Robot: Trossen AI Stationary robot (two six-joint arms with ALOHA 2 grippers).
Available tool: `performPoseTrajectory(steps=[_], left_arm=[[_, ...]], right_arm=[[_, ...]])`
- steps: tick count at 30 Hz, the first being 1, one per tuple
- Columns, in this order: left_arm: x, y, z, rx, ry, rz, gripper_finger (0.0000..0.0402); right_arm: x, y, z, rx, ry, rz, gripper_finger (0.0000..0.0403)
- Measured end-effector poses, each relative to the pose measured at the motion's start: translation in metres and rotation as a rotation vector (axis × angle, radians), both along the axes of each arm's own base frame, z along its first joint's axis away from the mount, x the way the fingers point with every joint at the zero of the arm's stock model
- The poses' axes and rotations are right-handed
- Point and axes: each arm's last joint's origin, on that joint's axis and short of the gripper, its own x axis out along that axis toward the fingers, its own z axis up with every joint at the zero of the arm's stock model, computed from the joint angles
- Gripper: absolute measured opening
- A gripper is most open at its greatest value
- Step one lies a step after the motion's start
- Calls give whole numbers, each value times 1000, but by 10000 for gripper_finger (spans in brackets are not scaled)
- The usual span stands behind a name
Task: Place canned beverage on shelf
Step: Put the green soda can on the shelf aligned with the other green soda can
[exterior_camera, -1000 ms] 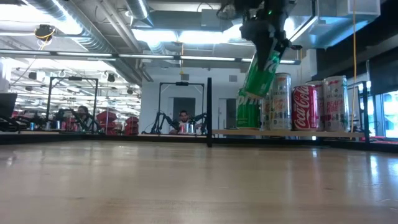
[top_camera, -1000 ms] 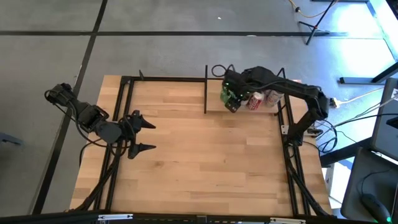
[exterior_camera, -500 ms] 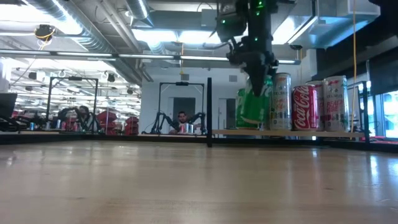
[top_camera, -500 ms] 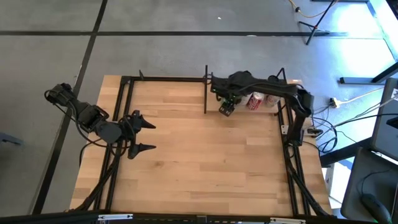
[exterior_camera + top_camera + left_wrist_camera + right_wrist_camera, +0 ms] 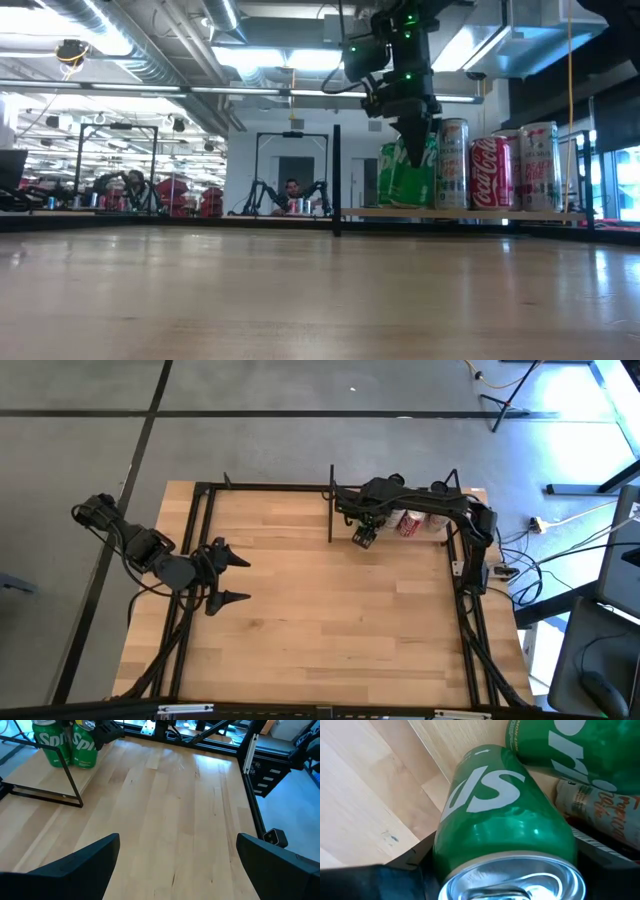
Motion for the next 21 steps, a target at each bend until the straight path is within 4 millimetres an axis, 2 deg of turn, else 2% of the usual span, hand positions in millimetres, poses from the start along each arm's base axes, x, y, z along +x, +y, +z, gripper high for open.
performPoseTrajectory(steps=[4,8,11,15,21], left_arm=[[0,0,0,-1,-1,0,389],[0,0,0,-1,-2,0,389],[0,0,0,-2,-2,1,389],[0,0,0,-2,-3,1,389],[0,0,0,-4,-5,1,389]], right_arm=[[0,0,0,-16,5,2,278],[0,-2,0,-49,11,2,347],[0,-2,0,-60,16,2,378],[0,-2,0,-73,18,1,385],[0,-2,0,-71,16,0,364]])
